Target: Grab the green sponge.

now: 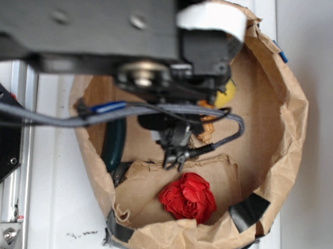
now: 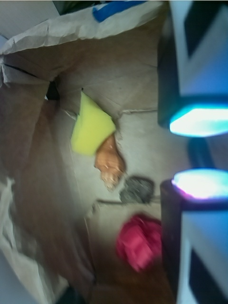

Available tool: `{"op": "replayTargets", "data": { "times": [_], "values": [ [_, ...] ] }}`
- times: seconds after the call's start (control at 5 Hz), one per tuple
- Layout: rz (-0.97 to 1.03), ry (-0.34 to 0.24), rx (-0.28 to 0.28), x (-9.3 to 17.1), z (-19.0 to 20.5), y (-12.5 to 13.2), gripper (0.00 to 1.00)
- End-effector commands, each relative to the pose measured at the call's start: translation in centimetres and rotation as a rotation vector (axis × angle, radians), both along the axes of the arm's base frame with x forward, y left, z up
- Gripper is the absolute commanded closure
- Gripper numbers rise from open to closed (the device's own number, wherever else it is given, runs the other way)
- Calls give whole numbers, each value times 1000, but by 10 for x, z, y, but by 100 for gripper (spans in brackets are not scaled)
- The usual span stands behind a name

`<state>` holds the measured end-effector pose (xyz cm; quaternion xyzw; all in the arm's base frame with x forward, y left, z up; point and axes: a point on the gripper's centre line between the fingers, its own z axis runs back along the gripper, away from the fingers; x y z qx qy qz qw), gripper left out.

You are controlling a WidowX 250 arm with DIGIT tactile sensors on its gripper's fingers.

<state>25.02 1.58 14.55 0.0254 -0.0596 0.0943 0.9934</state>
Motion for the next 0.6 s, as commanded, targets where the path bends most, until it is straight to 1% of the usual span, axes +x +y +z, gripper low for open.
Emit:
{"op": "replayTargets", "data": {
  "times": [0.0,0.2,0.4],
  "values": [
    [115,-81,130,28,-33,28,0],
    [92,-139,142,36,-41,31,0],
    [13,-155,120,30,-40,30,0]
  ]
}}
